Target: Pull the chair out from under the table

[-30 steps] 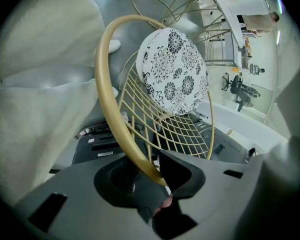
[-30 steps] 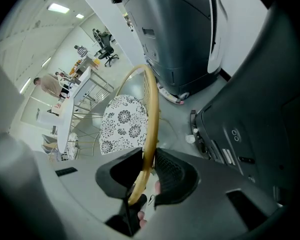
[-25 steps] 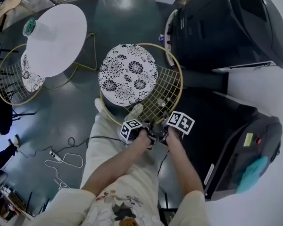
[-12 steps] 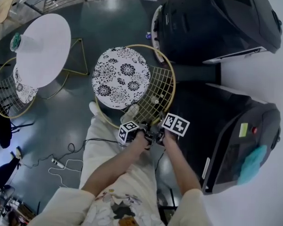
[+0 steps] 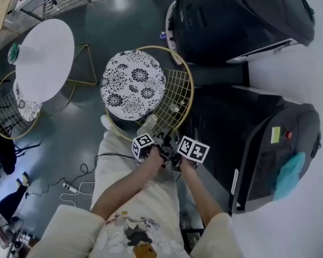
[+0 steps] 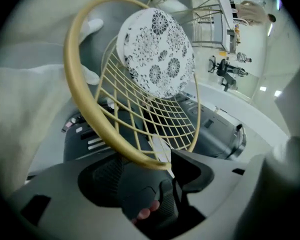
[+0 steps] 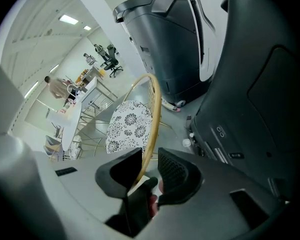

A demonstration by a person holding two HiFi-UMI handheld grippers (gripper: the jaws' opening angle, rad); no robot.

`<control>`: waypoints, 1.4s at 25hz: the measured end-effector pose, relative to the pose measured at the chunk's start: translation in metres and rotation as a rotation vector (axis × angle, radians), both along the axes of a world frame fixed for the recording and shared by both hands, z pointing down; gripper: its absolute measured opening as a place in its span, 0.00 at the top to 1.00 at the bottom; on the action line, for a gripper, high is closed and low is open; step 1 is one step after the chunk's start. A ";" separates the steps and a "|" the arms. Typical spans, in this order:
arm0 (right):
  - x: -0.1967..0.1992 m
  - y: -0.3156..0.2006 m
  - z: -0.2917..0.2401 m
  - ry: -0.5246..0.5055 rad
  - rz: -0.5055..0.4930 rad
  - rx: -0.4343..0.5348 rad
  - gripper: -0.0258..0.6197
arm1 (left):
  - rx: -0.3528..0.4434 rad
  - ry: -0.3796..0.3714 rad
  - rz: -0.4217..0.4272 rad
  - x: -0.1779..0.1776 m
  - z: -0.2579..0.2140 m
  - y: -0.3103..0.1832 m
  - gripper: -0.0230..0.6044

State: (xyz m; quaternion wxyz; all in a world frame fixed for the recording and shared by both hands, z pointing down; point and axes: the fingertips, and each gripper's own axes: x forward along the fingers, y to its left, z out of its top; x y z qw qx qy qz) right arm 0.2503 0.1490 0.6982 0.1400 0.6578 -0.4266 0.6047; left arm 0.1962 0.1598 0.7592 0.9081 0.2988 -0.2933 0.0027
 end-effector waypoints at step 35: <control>-0.115 -0.195 -0.284 -0.003 -0.232 0.761 0.93 | 1.683 -0.261 0.666 -0.110 -0.366 -0.210 0.95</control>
